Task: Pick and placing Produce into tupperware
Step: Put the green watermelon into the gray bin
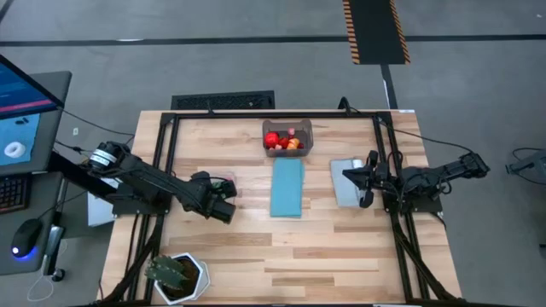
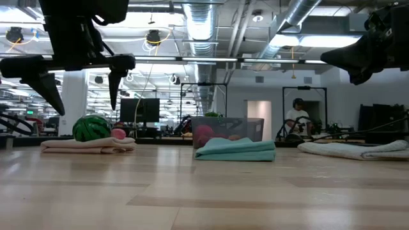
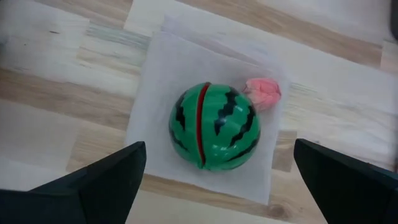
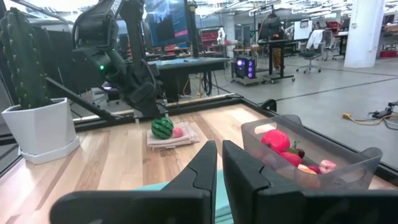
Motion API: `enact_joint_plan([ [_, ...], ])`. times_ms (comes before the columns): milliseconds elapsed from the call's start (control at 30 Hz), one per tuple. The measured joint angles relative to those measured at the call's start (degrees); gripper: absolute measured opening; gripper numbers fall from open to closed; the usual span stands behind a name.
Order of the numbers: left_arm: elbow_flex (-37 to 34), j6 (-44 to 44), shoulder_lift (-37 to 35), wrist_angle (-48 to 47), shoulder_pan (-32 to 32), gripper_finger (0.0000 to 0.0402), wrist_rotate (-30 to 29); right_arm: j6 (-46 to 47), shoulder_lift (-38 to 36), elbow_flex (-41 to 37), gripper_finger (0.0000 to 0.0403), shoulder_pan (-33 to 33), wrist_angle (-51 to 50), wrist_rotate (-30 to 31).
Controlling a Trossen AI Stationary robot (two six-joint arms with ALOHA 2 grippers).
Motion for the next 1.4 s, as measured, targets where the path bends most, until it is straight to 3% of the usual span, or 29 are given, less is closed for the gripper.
enact_joint_plan([
  [1400,-0.15,5.81,8.14,4.98,5.49,0.0399,3.24,0.02,0.13,0.00,0.0049,0.00,0.00,0.00],
])
